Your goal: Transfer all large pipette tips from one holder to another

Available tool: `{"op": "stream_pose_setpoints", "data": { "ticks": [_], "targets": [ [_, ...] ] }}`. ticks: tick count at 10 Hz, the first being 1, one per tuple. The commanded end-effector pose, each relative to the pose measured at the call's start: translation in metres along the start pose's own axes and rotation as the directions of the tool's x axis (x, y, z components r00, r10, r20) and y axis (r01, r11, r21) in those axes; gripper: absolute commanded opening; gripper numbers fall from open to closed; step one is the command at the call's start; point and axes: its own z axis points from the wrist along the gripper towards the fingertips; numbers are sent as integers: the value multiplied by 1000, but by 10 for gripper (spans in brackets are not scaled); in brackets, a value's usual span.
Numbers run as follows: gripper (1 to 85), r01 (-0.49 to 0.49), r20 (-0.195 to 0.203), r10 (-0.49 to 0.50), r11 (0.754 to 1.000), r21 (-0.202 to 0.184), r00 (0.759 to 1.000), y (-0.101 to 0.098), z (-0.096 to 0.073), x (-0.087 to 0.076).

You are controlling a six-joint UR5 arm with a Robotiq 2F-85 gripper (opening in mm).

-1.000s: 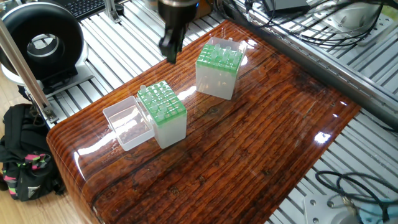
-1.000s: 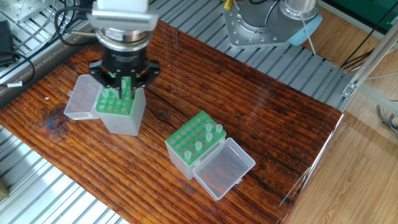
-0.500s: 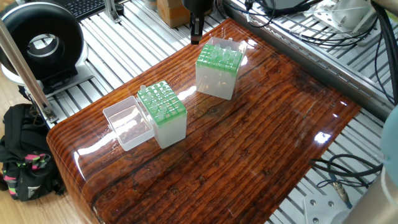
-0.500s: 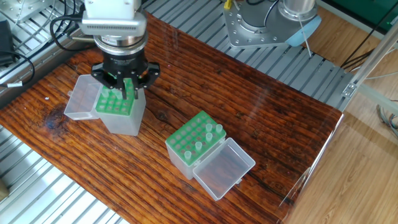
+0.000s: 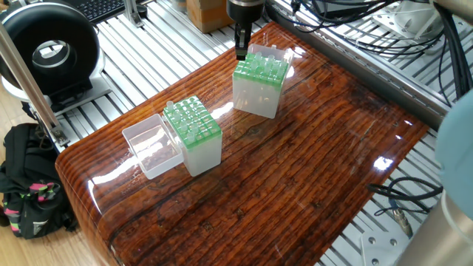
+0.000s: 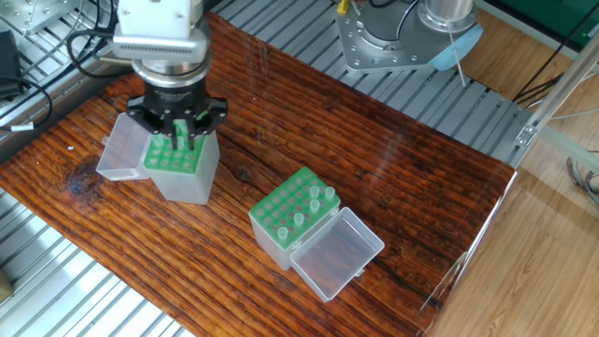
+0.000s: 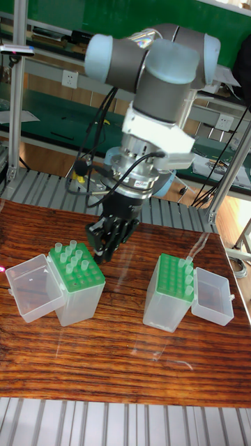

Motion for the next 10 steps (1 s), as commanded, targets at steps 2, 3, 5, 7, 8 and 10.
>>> {"op": "stream_pose_setpoints", "data": {
  "ticks": [2,3,5,7,8,10],
  "targets": [
    [357,62,29,-62,998,-23,998,-9,19,10],
    [357,90,22,-89,995,-36,996,-7,24,19],
    [357,102,28,-101,993,-53,994,-6,23,27],
    [357,113,18,-112,991,-71,994,-5,22,34],
    [357,121,20,-120,989,-88,993,0,22,34],
    [357,120,27,-118,986,-112,993,7,21,35]
  ]
}}
